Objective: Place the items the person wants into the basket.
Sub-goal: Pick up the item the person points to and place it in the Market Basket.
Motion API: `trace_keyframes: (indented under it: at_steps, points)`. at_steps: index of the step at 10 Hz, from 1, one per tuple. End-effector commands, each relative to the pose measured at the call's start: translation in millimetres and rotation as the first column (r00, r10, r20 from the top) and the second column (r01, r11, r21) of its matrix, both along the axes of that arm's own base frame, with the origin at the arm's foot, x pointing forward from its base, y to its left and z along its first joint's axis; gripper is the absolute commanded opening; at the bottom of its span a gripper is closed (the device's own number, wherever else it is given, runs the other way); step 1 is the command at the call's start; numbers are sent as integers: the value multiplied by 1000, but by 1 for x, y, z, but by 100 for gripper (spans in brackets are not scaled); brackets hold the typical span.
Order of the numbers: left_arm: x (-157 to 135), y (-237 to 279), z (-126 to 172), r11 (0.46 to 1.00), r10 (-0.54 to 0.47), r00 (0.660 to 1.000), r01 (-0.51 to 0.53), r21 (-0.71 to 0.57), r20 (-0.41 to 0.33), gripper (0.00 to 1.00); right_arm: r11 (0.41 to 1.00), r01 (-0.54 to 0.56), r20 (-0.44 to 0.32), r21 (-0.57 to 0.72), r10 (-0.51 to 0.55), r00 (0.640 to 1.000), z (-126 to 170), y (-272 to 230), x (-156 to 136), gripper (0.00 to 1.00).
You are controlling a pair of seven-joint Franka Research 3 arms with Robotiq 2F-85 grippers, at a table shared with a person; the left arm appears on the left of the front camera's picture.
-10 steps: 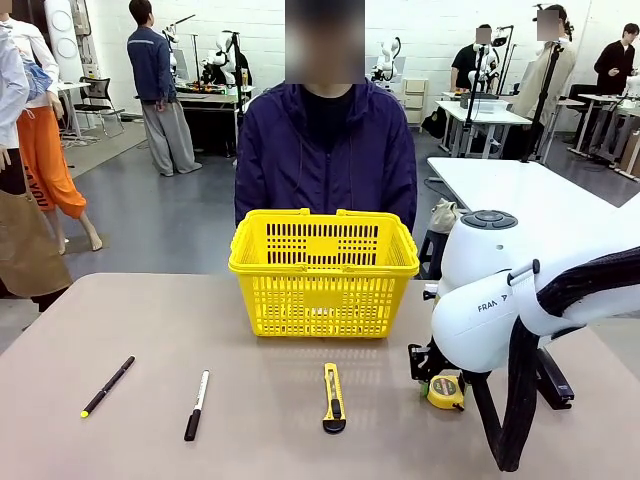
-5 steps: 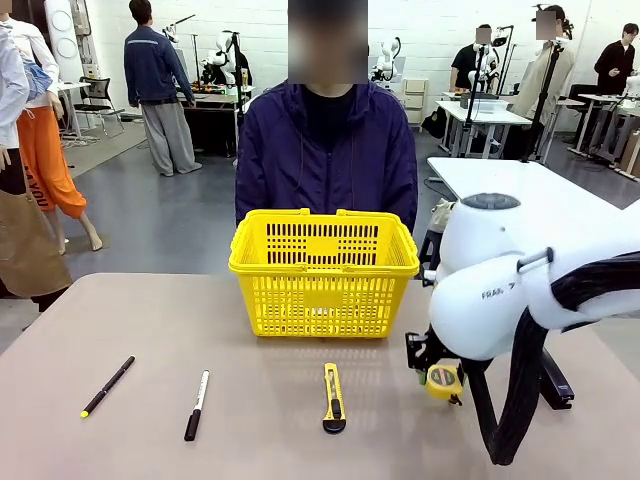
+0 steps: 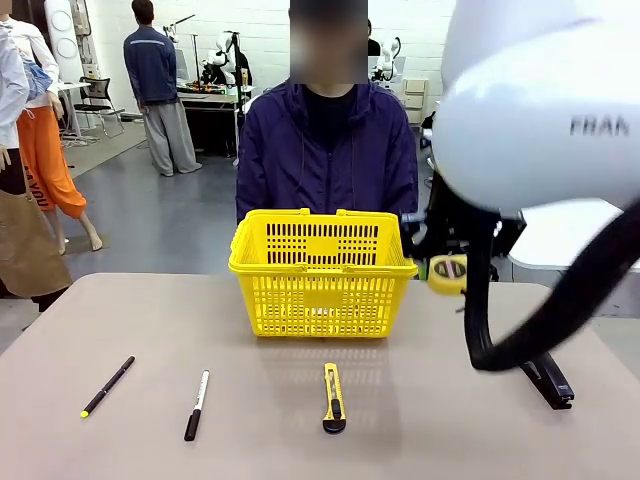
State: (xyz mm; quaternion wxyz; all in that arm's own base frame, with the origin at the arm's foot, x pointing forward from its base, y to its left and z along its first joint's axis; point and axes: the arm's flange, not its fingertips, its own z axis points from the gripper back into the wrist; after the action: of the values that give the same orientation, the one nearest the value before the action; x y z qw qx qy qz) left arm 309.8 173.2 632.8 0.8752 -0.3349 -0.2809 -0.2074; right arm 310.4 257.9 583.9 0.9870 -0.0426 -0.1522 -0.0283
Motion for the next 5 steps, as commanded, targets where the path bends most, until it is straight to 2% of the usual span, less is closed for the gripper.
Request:
trace_keyframes:
  at_steps: [1, 3, 4, 5]
  points:
    - [1, -1, 1, 1000, 0, 1000, 0, -11, 9, 100, 999, 35, -27, -3, -35, 999, 5, 13, 28, 2]
    - [1, -1, 1, 1000, 0, 1000, 0, -11, 9, 100, 999, 54, -43, 1, -54, 998, 8, 12, 32, 2]
    - [1, -1, 1, 1000, 0, 1000, 0, -11, 9, 100, 1000, 8, -18, 14, -7, 1000, 14, 7, 19, 2]
    - [1, -1, 1, 1000, 0, 1000, 0, -11, 9, 100, 1000, 8, -18, 14, -7, 1000, 14, 7, 19, 2]
